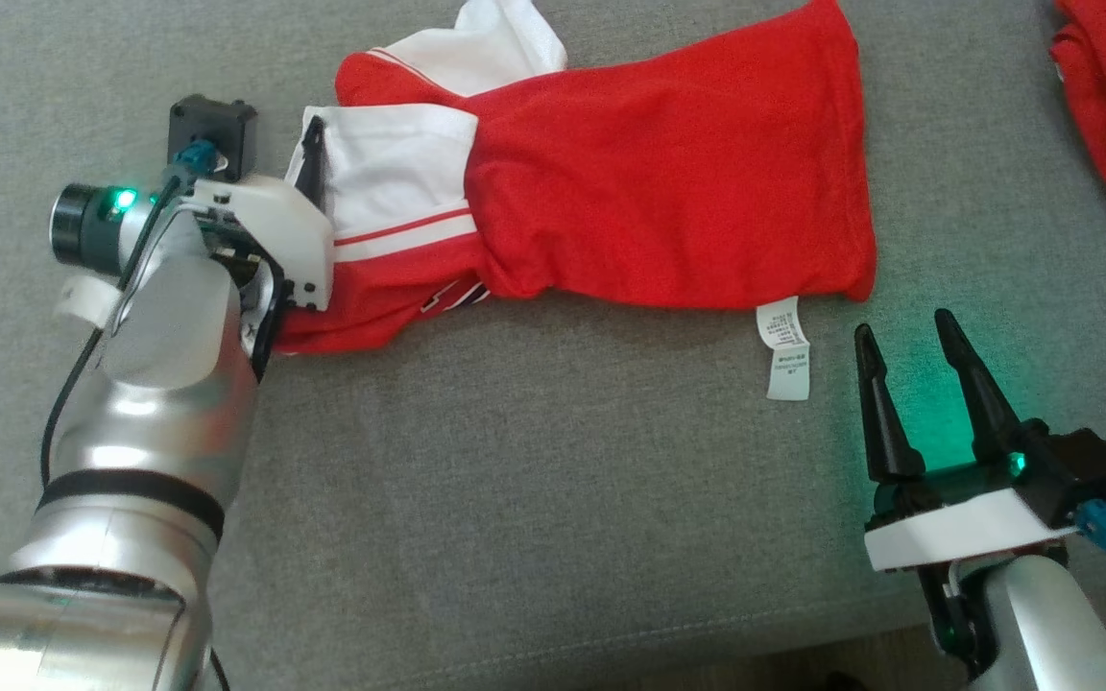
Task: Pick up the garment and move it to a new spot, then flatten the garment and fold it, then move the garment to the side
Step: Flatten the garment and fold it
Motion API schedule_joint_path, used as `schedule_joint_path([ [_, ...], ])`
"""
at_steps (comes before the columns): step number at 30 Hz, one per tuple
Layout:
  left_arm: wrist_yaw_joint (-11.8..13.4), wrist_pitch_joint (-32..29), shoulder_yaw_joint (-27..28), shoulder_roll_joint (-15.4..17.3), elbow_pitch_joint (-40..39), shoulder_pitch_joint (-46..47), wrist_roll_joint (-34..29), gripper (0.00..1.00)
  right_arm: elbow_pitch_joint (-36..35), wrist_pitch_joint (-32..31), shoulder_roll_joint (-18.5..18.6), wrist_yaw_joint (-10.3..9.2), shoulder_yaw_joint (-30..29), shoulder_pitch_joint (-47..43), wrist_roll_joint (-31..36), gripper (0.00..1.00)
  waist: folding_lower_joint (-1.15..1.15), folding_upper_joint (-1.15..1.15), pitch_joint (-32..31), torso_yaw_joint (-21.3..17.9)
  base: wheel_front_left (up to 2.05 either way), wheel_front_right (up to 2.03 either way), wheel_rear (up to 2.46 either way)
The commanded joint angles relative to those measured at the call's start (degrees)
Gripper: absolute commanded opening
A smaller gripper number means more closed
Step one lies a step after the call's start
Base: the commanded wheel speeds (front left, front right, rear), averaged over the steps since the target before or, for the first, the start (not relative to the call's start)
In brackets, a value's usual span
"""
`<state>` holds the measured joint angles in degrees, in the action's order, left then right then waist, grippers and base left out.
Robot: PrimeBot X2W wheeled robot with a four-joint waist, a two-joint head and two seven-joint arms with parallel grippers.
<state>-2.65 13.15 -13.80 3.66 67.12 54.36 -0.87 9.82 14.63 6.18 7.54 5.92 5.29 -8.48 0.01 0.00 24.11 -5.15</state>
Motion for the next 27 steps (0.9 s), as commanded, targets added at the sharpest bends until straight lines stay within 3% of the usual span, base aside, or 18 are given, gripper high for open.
schedule_joint_path([
  [1, -0.5, 0.1, 0.4, 1.6, -0.2, 0.6, -0.4, 1.00, -1.5, 0.4, 0.1, -0.05, 0.9, 0.3, 0.3, 1.00, -0.01, 0.00, 0.2, -0.2, 0.00, 0.00, 0.00],
  [9, -2.3, -0.3, -3.0, 1.5, 3.1, 1.8, -1.9, 1.00, -1.9, 0.4, -0.3, -0.05, 0.4, 0.9, 0.4, 1.00, -0.01, 0.00, 1.3, -1.0, 0.00, 0.00, 0.00],
  [10, -2.5, -0.4, -3.4, 1.5, 3.4, 1.8, -2.0, 0.80, -1.9, 0.4, -0.3, -0.05, 0.3, 0.9, 0.4, 1.00, -0.01, 0.00, 1.4, -1.1, 0.00, 0.00, 0.00],
  [11, -2.7, -0.5, -3.7, 1.6, 3.7, 1.9, -2.0, 0.36, -1.9, 0.4, -0.4, -0.05, 0.3, 1.0, 0.5, 1.00, -0.01, 0.00, 1.4, -1.2, 0.00, 0.00, 0.00],
  [12, -2.9, -0.5, -4.0, 1.6, 3.9, 1.9, -2.0, 0.00, -1.8, 0.4, -0.4, -0.05, 0.2, 1.1, 0.5, 1.00, -0.01, 0.00, 1.4, -1.2, 0.00, 0.00, 0.00],
  [17, -3.5, -0.9, -4.7, 1.6, 4.8, 1.2, -1.5, 0.00, -1.4, 0.4, -0.6, -0.05, 0.2, 0.8, 0.5, 1.00, -0.01, 0.00, -0.3, -1.4, 0.00, 0.00, 0.00],
  [21, -2.5, 0.9, -4.2, 2.0, 2.9, 0.0, -0.5, 0.00, -1.6, 0.4, -0.7, -0.05, 0.4, 0.4, 0.6, 1.00, -0.01, 0.00, -2.6, -1.2, 0.00, 0.00, 0.00],
  [27, -1.2, 1.8, -2.7, 4.9, -15.2, -6.1, 1.7, 0.00, -0.6, 0.4, -0.9, -0.05, 0.2, -0.5, 0.4, 1.00, -0.01, 0.00, -7.8, 0.4, 0.00, 0.00, 0.00],
])
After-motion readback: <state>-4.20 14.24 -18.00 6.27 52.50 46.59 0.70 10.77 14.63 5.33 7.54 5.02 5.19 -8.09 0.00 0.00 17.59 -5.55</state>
